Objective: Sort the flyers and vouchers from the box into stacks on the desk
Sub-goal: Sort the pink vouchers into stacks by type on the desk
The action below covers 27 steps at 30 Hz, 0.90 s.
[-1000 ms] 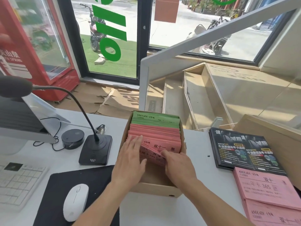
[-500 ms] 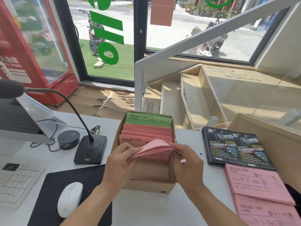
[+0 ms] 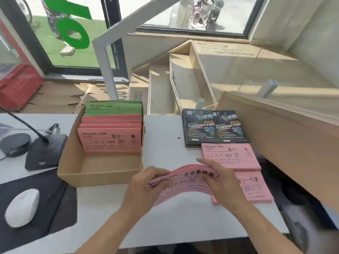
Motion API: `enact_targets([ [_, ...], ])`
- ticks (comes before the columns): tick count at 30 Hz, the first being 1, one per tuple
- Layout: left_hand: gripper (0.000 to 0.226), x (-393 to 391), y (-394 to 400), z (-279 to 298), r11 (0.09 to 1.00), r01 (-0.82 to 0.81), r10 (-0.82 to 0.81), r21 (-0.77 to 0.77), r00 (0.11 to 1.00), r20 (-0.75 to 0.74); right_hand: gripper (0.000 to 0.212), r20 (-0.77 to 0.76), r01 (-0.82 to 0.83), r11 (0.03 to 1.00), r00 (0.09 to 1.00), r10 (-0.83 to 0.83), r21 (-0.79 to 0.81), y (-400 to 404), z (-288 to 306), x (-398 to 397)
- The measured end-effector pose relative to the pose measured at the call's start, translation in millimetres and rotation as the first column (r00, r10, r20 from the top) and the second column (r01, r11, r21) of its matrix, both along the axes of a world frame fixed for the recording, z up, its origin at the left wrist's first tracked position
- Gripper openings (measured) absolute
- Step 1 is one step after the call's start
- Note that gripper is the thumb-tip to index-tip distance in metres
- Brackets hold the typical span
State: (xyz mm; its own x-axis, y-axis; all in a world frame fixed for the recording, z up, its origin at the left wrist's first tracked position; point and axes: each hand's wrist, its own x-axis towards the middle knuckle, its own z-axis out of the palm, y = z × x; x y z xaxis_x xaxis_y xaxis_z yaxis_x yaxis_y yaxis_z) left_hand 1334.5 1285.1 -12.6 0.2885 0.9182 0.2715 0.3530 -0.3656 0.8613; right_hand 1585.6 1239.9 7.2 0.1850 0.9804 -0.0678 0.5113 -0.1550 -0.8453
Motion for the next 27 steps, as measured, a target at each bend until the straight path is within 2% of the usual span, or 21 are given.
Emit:
enact_targets([
  [4,0.024,-3,-21,-30,0.976,-0.089,0.074,-0.199,0.994,-0.083,0.065,-0.028,-0.109,0.991,0.994,0.107,-0.073,-24,-29,3],
  [10,0.044,-13,-47,-41,0.925,-0.209,0.205,-0.317,0.978,-0.047,0.052,-0.023,-0.130,0.991,0.991,0.130,0.000,-38,-43,4],
  [13,0.042,-10,-57,-41,0.898,-0.268,0.272,-0.350,0.962,-0.039,0.048,-0.032,-0.119,0.993,0.992,0.119,-0.009,-41,-47,9],
  [18,0.039,4,-76,-32,0.871,-0.339,0.370,-0.356,0.929,0.019,0.045,-0.089,-0.082,0.994,0.992,0.088,0.069,-54,-48,9],
  [22,0.043,6,-89,-38,0.851,-0.329,0.365,-0.410,0.931,0.011,0.049,-0.110,-0.117,0.993,0.988,0.112,-0.031,-65,-63,12],
  [27,0.043,20,-95,-39,0.836,-0.355,0.388,-0.419,0.922,-0.007,0.047,-0.152,-0.042,0.998,0.988,0.036,-0.041,-72,-61,23],
])
